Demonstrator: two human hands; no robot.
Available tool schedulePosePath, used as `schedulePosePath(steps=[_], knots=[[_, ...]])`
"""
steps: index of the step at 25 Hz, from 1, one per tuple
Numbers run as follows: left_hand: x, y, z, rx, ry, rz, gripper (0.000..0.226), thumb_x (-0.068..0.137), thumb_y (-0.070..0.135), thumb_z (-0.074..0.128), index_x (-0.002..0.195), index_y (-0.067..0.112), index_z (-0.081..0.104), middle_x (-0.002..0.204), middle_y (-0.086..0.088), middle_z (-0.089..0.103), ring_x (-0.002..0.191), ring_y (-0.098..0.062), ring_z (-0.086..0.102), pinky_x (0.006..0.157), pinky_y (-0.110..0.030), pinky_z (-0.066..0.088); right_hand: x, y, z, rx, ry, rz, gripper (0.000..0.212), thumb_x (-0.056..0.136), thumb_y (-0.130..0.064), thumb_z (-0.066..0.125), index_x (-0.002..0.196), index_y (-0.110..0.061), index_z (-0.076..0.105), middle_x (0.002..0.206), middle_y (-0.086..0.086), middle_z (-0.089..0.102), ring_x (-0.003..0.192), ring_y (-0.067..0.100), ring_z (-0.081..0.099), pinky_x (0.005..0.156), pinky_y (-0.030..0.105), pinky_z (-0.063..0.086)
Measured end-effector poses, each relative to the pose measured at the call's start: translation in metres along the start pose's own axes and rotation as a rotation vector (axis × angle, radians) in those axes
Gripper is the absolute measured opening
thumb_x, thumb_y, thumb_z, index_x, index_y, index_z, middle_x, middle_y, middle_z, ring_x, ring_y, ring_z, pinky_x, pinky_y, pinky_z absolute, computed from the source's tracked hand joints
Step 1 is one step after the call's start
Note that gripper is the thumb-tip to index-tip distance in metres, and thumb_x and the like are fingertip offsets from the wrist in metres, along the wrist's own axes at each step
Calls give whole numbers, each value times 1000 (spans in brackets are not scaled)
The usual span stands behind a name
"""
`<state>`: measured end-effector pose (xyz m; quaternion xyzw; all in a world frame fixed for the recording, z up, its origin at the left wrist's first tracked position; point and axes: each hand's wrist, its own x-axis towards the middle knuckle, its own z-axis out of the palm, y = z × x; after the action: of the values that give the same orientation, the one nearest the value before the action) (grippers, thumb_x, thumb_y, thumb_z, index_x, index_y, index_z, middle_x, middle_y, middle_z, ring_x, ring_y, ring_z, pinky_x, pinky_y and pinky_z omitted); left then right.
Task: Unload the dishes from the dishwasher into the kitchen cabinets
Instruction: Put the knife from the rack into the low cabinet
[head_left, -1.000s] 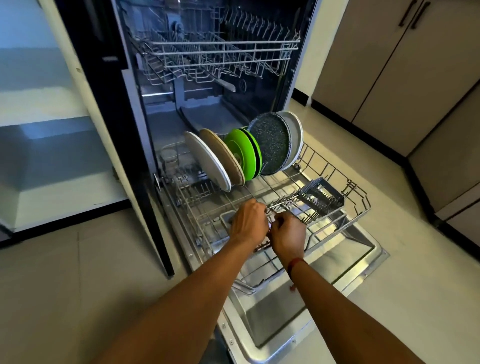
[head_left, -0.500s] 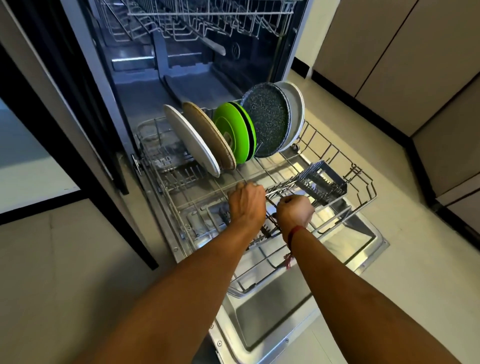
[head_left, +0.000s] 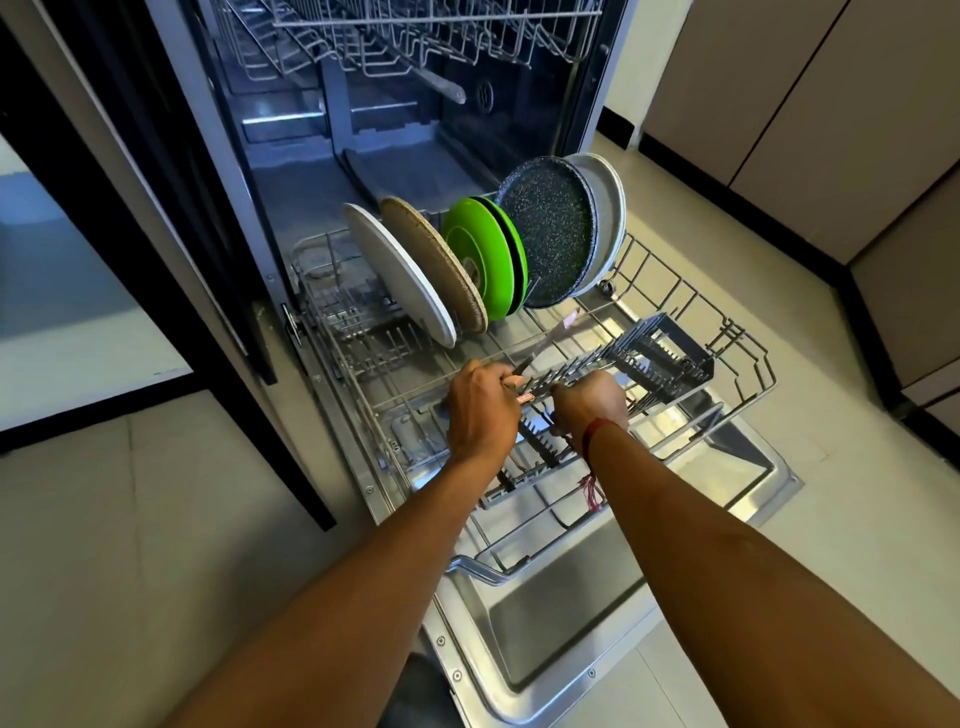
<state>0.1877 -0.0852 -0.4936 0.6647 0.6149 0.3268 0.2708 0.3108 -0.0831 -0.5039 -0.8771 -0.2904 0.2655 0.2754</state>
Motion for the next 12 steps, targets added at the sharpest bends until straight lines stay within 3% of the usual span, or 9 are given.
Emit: schedulePosePath(steps=[5, 12], knots=[[0, -3, -2, -39, -18, -48, 16, 92, 13, 61, 103, 12, 73, 104, -3, 66, 87, -6, 48, 72, -15, 34, 11, -6, 8, -28, 51, 52, 26, 83, -41, 68, 87, -16, 61, 71, 4, 70, 54, 15, 69, 58, 34, 60], [5, -12, 7, -114, -52, -101, 10, 89, 13, 66, 90, 15, 75, 90, -1, 73, 92, -17, 63, 79, -39, 54, 22, -12, 18, 177, 47, 177, 13, 85, -19, 70, 89, -9, 63, 80, 8, 67, 63, 20, 68, 55, 34, 60]])
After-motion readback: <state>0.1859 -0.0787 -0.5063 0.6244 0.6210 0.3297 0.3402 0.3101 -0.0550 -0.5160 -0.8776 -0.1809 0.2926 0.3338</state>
